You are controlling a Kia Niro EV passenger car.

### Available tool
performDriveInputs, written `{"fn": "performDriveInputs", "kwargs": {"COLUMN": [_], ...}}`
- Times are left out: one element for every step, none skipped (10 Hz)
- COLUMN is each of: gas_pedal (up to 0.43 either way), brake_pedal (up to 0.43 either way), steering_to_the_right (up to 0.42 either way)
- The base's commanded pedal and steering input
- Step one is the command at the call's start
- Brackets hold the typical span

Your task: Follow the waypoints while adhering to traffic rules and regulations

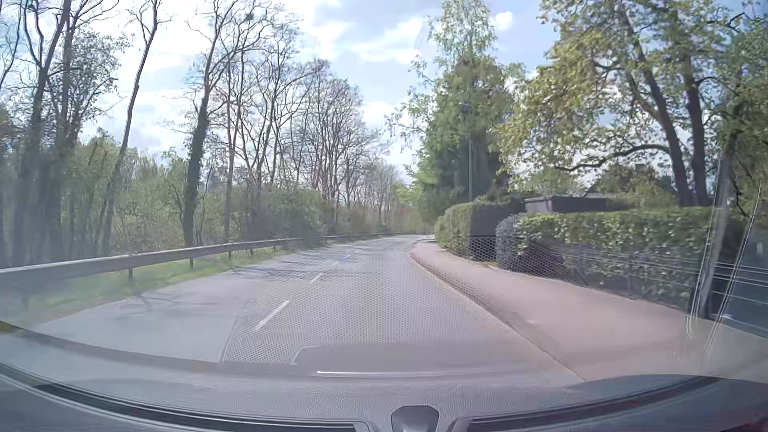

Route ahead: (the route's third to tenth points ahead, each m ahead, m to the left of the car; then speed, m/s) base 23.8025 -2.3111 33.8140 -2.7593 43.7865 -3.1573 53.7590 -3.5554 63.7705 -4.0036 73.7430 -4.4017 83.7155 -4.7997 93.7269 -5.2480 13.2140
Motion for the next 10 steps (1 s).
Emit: {"fn": "performDriveInputs", "kwargs": {"gas_pedal": [0.067, 0.067, 0.067, 0.067, 0.067, 0.067, 0.067, 0.067, 0.067, 0.067], "brake_pedal": [0.0, 0.0, 0.0, 0.0, 0.0, 0.0, 0.0, 0.0, 0.0, 0.0], "steering_to_the_right": [-0.001, -0.001, -0.001, -0.001, -0.001, 0.0, 0.0, 0.001, 0.004, 0.006]}}
